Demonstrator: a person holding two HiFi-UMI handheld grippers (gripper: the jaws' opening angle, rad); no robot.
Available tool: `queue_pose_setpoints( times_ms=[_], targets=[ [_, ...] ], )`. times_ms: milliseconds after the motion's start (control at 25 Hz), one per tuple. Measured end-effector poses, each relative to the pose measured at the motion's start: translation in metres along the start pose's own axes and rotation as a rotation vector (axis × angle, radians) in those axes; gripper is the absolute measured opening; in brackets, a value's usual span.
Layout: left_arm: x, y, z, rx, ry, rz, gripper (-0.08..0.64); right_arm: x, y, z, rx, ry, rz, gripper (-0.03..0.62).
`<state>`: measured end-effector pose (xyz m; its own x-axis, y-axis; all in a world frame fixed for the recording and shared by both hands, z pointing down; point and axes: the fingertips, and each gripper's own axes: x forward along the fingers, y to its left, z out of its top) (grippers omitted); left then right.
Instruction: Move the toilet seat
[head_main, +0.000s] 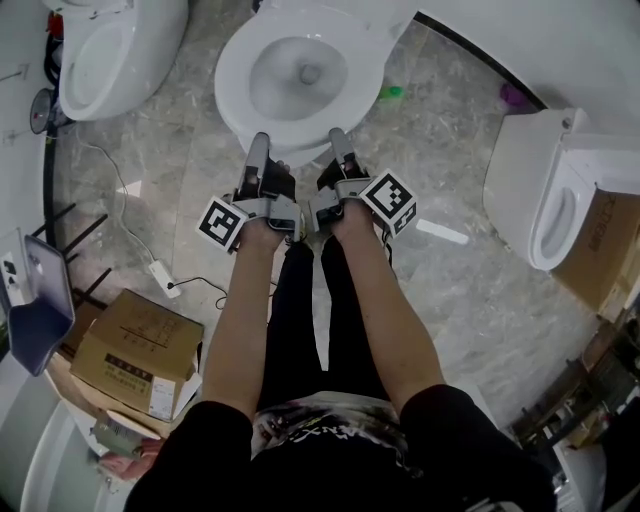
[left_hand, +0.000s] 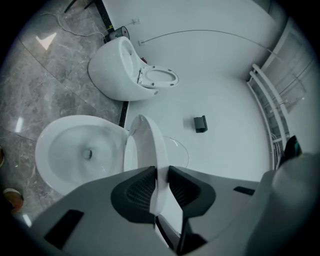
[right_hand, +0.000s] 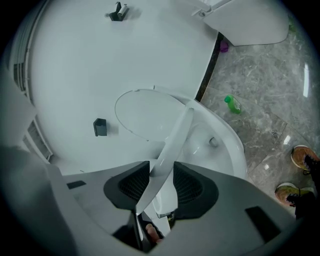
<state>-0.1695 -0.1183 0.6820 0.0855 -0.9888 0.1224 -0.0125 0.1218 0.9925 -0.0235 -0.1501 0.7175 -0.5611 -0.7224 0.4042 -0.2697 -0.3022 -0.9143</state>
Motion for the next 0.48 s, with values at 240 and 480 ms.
queue_pose_setpoints(
  times_ms=[240,480],
  targets=[
    [0.025,-0.041,0.001,-0.016,0.017,-0.09,0.1,0.005,0.035,0.012,0.003,-0.019,0.058,0.143],
    [0.047,-0.08,-0.007,0.018,0.047,-0.117,0.107,-0.001,0.068,0.033,0.016,-0.039,0.08,0.141]
  ],
)
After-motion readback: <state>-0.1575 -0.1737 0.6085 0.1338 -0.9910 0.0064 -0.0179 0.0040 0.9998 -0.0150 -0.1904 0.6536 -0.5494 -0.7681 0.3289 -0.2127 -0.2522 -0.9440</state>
